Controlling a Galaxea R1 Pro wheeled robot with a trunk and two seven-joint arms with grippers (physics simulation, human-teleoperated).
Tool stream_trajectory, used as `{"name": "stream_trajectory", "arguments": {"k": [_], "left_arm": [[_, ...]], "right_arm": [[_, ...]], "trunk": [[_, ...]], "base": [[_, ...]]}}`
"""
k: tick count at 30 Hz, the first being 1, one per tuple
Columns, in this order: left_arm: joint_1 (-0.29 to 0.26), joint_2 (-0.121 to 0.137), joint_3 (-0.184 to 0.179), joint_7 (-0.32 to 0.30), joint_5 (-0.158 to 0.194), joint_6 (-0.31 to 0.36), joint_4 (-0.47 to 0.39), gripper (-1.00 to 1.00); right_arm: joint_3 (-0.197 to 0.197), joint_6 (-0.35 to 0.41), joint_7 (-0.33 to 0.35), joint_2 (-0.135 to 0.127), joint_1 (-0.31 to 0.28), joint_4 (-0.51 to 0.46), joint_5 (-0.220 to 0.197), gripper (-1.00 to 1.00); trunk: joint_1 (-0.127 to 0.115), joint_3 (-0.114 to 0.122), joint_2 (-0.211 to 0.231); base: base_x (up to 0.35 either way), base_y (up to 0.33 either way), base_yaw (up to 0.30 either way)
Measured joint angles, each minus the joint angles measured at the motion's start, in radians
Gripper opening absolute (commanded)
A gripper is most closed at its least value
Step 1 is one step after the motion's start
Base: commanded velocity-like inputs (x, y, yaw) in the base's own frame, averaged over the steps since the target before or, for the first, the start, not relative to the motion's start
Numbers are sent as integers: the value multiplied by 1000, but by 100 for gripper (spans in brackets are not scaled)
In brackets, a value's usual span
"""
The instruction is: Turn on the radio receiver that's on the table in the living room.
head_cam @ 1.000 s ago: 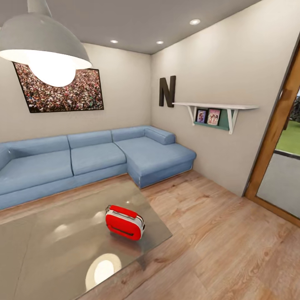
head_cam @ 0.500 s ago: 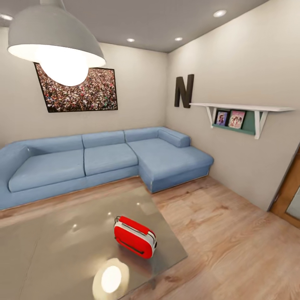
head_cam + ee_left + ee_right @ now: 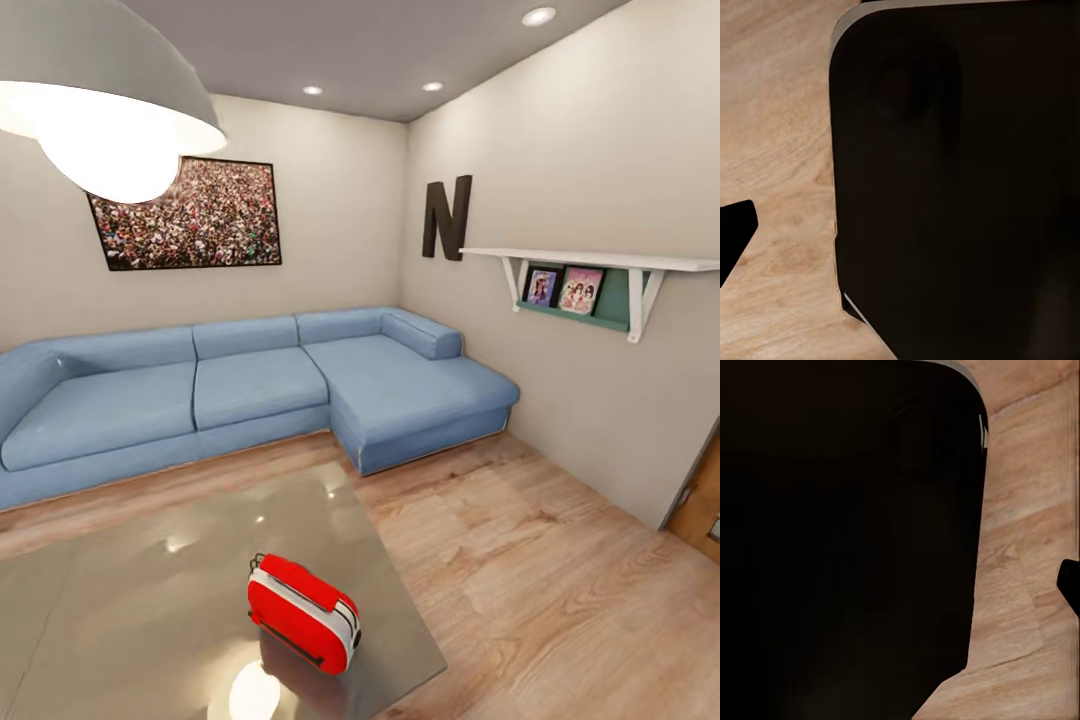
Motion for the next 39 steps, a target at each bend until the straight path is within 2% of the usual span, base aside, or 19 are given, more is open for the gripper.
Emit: {"name": "stream_trajectory", "arguments": {"k": [14, 39], "left_arm": [[0, 0, 1, 0, 0, -3, 0, 100], [0, 0, 1, 0, 0, -8, 0, 100]], "right_arm": [[0, -1, -1, -1, 0, 0, 0, 100], [0, -2, 0, 0, 0, 0, 0, 100]], "trunk": [[0, 0, 0], [0, 0, 0]], "base": [[232, -166, 24], [6, -4, 264]]}}
